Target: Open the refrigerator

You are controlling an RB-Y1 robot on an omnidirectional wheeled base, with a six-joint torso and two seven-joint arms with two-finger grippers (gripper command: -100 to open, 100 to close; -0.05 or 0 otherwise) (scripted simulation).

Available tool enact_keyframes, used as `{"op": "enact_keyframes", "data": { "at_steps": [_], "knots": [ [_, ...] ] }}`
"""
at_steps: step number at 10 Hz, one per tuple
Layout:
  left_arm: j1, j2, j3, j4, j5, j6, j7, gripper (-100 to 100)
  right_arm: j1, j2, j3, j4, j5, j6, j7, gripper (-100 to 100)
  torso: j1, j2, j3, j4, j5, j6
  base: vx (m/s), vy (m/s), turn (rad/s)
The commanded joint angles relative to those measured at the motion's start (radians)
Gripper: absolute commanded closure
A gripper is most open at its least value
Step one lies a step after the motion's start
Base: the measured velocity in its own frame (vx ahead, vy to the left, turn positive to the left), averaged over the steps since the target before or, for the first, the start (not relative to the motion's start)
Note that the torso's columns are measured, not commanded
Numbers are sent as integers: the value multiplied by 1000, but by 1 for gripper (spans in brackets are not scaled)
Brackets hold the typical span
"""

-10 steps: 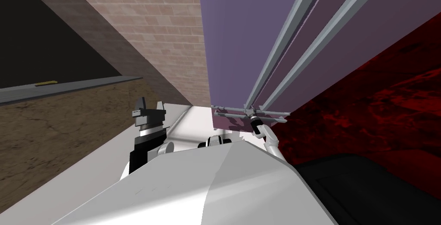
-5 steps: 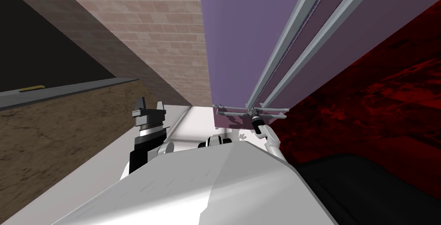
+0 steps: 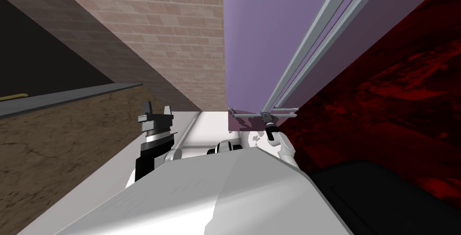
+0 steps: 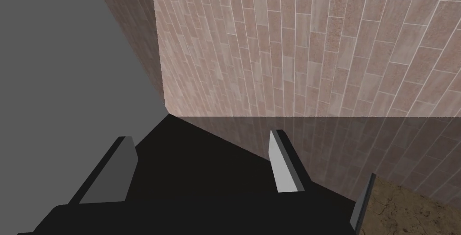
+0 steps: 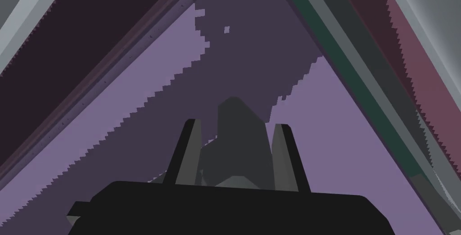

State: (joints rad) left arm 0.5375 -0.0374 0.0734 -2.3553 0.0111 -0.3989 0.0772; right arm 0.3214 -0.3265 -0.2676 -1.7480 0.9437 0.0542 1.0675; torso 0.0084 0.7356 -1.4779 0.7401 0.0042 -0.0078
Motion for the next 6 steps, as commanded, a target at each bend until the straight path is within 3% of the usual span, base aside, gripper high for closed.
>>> {"op": "enact_keyframes", "data": {
  "at_steps": [1,2,3,6],
  "knots": [
    [0,0,0,0,0,0,0,0,0,14,-20,-16,1,41,4,100,0,0,0,0,0,0,-86,240,-113],
    [0,0,0,0,0,0,0,0,7,12,-15,-11,0,37,3,100,-2,2,1,1,0,1,-53,105,-55],
    [0,0,0,0,0,0,0,0,11,39,-38,-17,13,70,8,100,-10,1,0,1,0,2,14,204,-164],
    [0,0,0,0,0,0,0,0,10,63,-61,-27,26,97,13,100,-2,1,1,-1,-1,3,9,238,-118]
  ]
}}
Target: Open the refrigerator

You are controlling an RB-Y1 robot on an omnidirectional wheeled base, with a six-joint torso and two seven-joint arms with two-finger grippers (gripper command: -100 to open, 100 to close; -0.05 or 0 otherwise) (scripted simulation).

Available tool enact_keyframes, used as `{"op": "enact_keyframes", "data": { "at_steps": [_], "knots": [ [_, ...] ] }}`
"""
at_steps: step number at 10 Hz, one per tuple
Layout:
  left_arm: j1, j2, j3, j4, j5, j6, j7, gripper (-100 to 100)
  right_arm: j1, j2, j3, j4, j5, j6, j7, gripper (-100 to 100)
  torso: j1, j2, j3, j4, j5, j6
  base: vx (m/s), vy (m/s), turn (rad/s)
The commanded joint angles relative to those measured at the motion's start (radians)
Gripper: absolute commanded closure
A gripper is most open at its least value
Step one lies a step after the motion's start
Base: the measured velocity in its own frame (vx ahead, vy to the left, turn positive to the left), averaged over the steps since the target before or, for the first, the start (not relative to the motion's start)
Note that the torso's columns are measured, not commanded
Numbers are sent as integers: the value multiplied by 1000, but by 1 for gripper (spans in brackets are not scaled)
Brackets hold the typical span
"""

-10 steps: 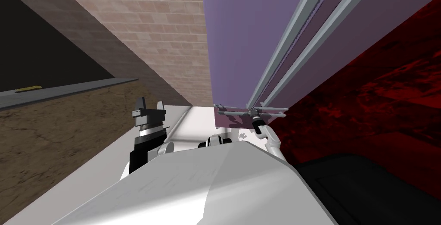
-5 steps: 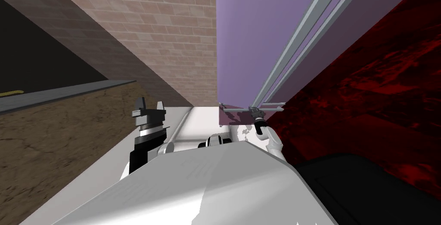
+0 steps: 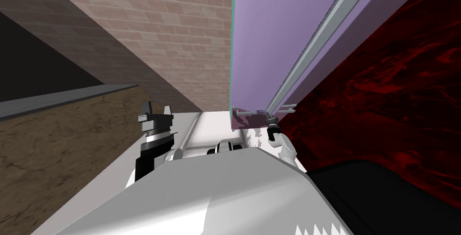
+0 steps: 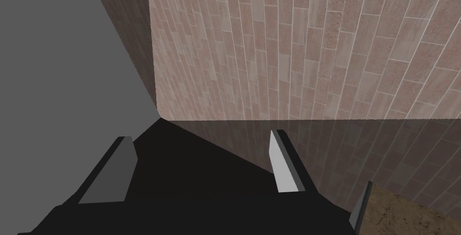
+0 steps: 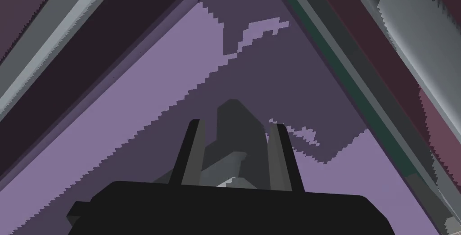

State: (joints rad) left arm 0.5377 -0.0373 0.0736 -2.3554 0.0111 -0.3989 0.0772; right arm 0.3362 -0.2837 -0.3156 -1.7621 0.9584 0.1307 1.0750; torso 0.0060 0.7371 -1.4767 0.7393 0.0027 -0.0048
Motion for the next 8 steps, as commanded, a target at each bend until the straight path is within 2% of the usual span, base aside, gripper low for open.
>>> {"op": "enact_keyframes", "data": {
  "at_steps": [1,6,7,8],
  "knots": [
    [0,0,0,0,0,0,0,0,-6,32,-25,-17,18,34,7,100,1,0,0,0,0,-1,-1,268,-139],
    [0,0,0,0,0,0,0,0,-9,92,-83,-41,50,101,19,100,2,-1,-2,3,5,-3,1,261,-126],
    [0,0,0,0,0,0,0,0,-2,94,-80,-27,51,94,16,100,3,1,-1,3,5,-1,-16,113,-62],
    [0,0,0,0,0,0,0,0,-1,129,-107,-38,75,120,15,100,-4,1,0,3,3,-1,60,201,-123]
  ]
}}
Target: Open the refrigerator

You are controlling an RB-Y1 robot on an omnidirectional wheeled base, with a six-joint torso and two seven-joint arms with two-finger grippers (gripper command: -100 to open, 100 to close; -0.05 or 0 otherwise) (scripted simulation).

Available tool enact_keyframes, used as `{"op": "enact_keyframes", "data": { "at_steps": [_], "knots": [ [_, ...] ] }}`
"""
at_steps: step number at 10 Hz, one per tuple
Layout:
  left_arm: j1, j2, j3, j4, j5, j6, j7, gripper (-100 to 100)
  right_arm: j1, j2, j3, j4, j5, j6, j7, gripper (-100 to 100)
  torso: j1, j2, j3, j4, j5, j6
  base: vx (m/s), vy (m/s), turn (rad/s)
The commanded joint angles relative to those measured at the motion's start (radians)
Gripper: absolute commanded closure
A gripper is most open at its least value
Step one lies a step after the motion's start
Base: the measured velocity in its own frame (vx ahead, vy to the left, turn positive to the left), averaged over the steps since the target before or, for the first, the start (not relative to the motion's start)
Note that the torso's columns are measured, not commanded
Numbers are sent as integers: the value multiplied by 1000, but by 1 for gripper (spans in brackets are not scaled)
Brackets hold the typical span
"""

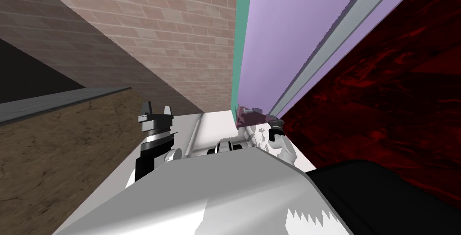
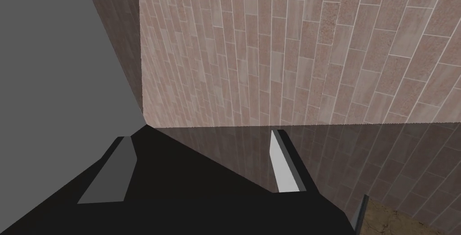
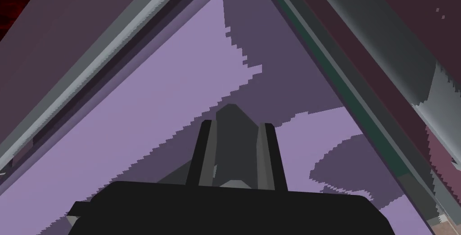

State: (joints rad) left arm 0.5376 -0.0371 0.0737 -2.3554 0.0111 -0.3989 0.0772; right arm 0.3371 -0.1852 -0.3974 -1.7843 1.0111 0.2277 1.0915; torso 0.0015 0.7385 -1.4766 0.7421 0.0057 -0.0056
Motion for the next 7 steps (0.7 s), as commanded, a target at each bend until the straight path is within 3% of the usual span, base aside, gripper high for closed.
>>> {"op": "enact_keyframes", "data": {
  "at_steps": [1,7],
  "knots": [
    [0,0,0,0,0,0,0,0,-1,30,-26,-16,23,23,-1,100,6,-2,-1,-2,0,4,77,249,-150],
    [0,0,0,0,0,0,0,0,-6,120,-103,-64,90,94,-4,100,9,-2,-1,-2,1,-2,66,264,-118]
  ]
}}
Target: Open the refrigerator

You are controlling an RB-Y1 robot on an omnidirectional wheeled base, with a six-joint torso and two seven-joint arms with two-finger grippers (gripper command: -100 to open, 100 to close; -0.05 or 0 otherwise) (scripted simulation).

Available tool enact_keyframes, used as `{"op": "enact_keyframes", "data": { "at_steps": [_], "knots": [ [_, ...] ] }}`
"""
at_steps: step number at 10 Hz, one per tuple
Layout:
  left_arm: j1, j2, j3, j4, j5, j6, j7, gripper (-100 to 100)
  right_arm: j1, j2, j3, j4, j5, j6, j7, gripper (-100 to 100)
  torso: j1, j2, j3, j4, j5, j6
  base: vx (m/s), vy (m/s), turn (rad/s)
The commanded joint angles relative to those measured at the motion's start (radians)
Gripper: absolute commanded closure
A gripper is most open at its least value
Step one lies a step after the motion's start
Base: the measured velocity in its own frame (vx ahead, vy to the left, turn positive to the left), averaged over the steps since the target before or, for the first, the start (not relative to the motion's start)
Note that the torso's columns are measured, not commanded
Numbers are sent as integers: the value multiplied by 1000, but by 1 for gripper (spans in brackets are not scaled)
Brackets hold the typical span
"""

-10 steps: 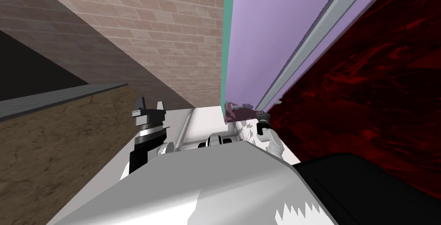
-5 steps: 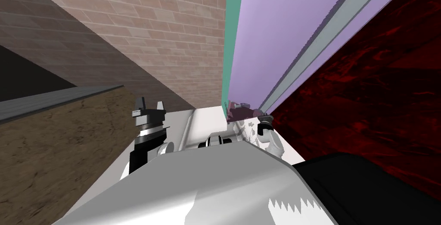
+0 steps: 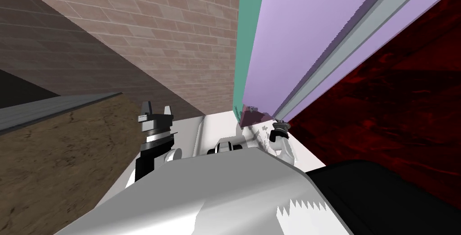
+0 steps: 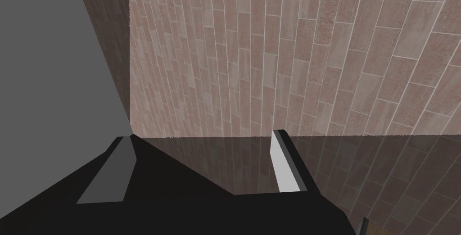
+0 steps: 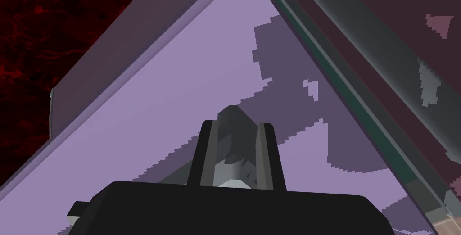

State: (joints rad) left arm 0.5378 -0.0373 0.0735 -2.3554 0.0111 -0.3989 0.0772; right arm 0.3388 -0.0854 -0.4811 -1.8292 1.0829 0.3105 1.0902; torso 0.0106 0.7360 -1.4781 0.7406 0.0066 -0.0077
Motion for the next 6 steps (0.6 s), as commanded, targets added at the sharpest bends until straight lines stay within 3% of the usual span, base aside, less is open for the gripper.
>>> {"op": "enact_keyframes", "data": {
  "at_steps": [1,2,4,6],
  "knots": [
    [0,0,0,0,0,0,0,0,-8,35,-32,-27,30,23,-4,100,-2,-2,-1,0,1,0,83,278,-120],
    [0,0,0,0,0,0,0,0,22,18,-11,-63,-33,76,39,-100,0,-1,-1,1,2,0,10,106,77],
    [0,1,0,0,0,0,0,0,38,8,2,-108,-80,126,77,-100,-22,6,4,-1,-8,6,-55,-77,157],
    [0,1,1,0,0,0,0,0,54,-2,14,-152,-127,176,114,-100,-15,7,4,1,-2,13,-34,-61,95]
  ]
}}
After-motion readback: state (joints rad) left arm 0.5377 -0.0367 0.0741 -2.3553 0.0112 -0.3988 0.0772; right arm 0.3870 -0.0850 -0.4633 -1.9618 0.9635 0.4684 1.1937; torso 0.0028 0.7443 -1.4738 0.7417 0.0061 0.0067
